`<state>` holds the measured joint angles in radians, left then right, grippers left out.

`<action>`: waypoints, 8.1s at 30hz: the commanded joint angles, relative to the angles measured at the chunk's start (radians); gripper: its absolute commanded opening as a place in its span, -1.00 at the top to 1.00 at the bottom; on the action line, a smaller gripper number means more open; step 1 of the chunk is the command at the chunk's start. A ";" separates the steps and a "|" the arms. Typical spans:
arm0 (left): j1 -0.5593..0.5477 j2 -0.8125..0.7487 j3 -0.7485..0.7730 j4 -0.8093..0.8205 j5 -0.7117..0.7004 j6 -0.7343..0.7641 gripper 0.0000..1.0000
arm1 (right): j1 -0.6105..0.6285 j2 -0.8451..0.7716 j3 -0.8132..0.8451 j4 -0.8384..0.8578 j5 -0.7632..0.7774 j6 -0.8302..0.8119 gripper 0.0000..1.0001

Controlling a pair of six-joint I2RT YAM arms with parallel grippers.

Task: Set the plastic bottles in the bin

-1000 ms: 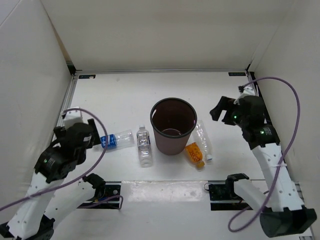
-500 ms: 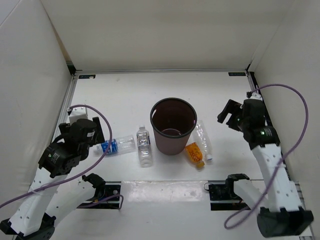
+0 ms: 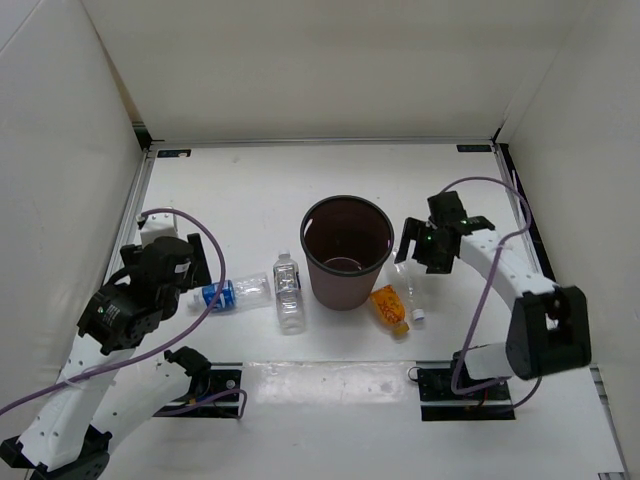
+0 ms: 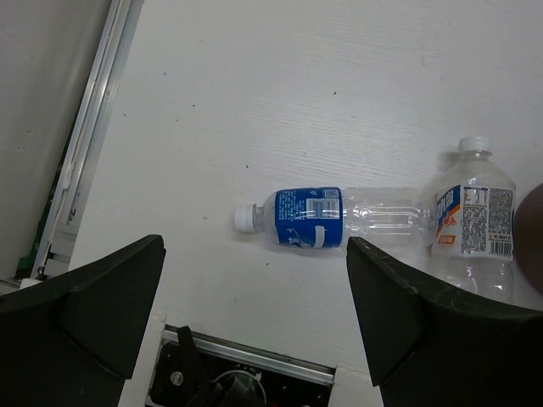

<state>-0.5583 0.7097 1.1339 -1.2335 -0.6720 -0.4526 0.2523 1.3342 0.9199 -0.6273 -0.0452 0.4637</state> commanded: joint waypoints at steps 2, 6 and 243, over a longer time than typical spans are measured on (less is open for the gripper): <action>0.005 0.000 -0.008 0.017 0.006 0.008 -0.99 | 0.021 0.149 0.071 0.043 -0.002 0.027 -0.81; 0.005 0.008 -0.006 0.017 0.012 0.011 -0.99 | 0.070 0.238 0.135 -0.003 0.028 0.036 -0.81; -0.630 0.712 0.425 0.916 -0.442 0.337 -0.34 | 1.449 -1.004 0.223 -0.856 1.272 0.556 -0.80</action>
<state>-1.1545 1.4101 1.5154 -0.4496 -1.0302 -0.2832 1.6913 0.3382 1.1481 -1.3460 1.2011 1.0134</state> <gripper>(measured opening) 0.741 0.901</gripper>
